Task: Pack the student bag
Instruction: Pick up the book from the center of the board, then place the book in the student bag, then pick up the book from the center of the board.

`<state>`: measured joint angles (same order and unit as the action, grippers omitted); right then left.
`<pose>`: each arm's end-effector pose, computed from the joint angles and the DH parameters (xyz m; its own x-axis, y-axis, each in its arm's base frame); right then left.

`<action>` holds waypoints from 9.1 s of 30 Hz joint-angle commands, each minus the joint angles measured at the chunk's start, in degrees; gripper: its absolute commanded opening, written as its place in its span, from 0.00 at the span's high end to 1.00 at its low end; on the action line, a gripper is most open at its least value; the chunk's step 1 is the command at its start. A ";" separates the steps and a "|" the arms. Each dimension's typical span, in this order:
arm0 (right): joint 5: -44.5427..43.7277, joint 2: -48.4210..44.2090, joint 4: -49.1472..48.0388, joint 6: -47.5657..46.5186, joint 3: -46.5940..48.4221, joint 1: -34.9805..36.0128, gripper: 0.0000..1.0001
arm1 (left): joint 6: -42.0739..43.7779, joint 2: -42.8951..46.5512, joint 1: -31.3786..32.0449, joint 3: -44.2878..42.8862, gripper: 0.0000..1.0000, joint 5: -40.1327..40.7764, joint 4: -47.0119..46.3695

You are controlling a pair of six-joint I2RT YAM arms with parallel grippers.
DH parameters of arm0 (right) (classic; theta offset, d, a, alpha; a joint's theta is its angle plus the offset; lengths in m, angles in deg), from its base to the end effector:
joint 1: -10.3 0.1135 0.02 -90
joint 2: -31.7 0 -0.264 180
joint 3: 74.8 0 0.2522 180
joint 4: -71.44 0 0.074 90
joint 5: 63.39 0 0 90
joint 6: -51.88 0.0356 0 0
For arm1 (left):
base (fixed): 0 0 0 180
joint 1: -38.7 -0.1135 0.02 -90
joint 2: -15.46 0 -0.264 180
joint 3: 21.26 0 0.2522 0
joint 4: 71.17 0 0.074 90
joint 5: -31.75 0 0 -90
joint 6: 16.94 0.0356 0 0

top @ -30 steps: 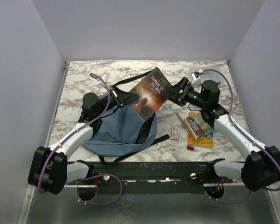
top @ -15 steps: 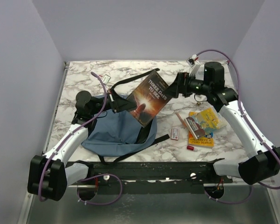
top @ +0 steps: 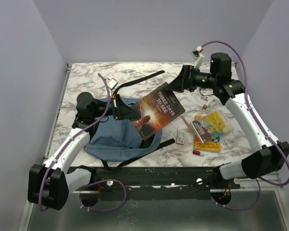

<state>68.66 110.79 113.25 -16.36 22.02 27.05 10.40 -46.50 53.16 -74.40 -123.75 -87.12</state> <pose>0.2823 0.1099 0.4086 -0.6593 0.0891 -0.7466 -0.5977 0.5403 0.5923 0.2177 -0.0896 0.3189 -0.8134 -0.1707 -0.5560 0.5559 0.0533 -0.8296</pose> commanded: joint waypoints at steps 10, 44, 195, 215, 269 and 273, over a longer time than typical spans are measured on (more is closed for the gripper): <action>23.67 6.98 -11.22 10.61 -1.23 0.73 0.02 | -5.29 -3.67 -0.04 -5.72 1.00 -7.36 -1.66; -56.29 -17.42 11.08 6.28 -14.15 -0.28 1.00 | 36.19 -9.87 22.42 -18.54 0.25 54.70 53.92; -18.18 32.09 -64.84 40.33 -33.78 21.61 0.53 | 40.30 10.90 22.37 0.36 1.00 74.34 31.64; -29.32 17.50 -20.51 22.98 -23.12 18.98 0.34 | 30.20 9.15 21.76 0.60 1.00 85.54 40.65; 8.00 6.89 -66.27 29.08 -68.80 -63.51 0.27 | 31.98 -5.29 16.41 -7.38 0.43 16.04 39.87; 11.27 9.06 -72.77 32.90 -69.51 -63.51 0.51 | 31.43 -4.69 16.30 -6.65 0.40 15.83 37.85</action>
<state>75.10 118.38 50.65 12.60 -46.23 -36.22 41.40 -53.10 69.81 -82.22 -105.63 -45.79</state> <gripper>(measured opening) 0.589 0.574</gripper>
